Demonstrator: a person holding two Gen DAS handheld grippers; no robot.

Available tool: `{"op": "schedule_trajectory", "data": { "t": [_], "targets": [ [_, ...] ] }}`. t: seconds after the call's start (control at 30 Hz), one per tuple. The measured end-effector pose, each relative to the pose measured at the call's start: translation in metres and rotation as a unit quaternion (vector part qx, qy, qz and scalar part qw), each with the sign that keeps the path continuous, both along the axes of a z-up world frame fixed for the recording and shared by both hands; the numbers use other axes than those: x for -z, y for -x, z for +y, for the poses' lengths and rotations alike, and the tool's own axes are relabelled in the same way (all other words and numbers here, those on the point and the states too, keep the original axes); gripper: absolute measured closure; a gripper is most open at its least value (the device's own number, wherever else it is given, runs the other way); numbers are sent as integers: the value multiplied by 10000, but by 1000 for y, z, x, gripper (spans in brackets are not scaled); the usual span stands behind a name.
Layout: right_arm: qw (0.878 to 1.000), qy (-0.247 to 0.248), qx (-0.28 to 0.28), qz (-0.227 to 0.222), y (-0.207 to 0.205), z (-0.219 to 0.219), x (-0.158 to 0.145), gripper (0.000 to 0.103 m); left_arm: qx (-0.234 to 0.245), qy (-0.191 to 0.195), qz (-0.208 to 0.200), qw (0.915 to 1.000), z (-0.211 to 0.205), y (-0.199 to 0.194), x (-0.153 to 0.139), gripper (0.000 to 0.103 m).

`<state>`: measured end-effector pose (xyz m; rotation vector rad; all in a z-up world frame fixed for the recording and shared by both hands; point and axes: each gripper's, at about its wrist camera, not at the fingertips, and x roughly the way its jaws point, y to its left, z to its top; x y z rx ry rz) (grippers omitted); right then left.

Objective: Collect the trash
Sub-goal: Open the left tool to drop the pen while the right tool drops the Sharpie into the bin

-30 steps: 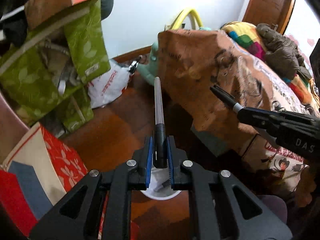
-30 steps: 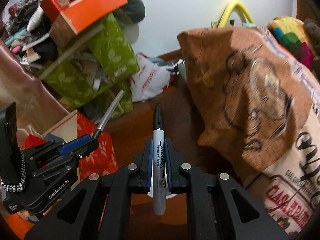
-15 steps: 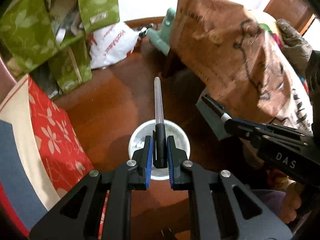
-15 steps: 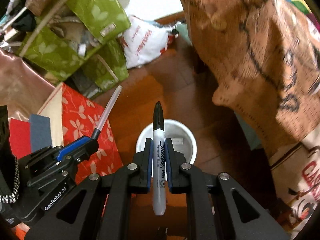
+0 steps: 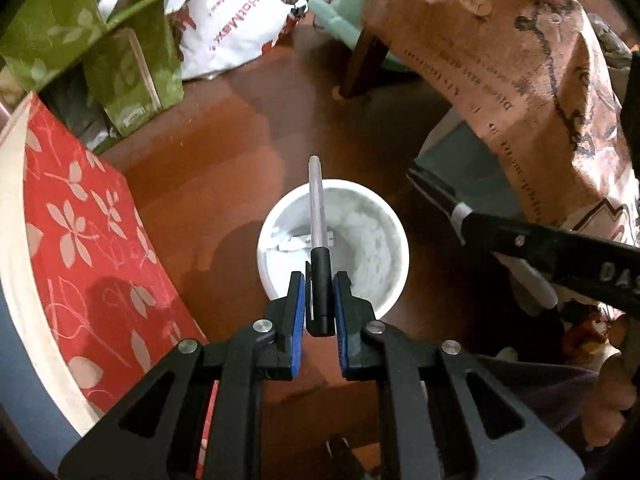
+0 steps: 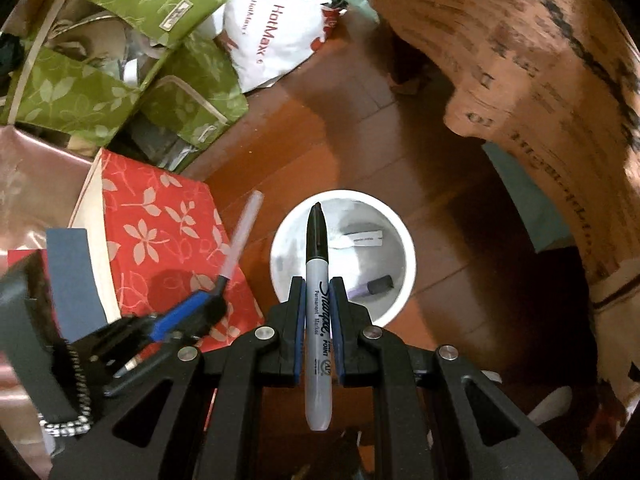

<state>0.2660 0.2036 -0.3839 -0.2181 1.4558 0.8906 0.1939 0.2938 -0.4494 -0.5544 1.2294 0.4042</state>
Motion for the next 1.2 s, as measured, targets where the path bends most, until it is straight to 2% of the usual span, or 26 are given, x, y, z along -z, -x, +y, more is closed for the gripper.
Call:
{"op": "schedule_trajectory", "data": {
  "t": [0.07,0.13,0.2,0.3,0.47,0.73,0.87,1.1,1.17,1.2],
  "targets": [
    [10000,39,-16,-37,1,2,2,90,-35,99,26,9999,3,-1,4,90],
    [9999,97,19,-20,-1,1,5,78,-37,178,46,9998,4,-3,6,90],
    [9998,160,76,-62,-2,0,8,72,-26,253,42,9997,4,-5,8,90],
    [9991,354,81,-239,-3,0,8,72,14,263,33,9996,4,-8,9,90],
    [9989,355,124,-270,-5,-2,2,72,68,246,-8,9997,3,-14,8,90],
    [9983,251,28,-524,-2,-8,-20,72,99,172,-162,9997,4,-14,-11,90],
    [9962,277,-53,-820,2,-12,-32,72,49,103,-285,9995,5,-10,-26,90],
    [9934,37,-74,-1142,6,-25,-65,72,140,-176,-631,9978,-4,-2,-70,74],
    [9911,-80,-58,-1329,7,-31,-81,72,147,-272,-798,9963,-8,1,-89,68],
    [9901,-128,-47,-1398,8,-35,-88,72,138,-311,-862,9957,-10,1,-96,62]
  ]
}}
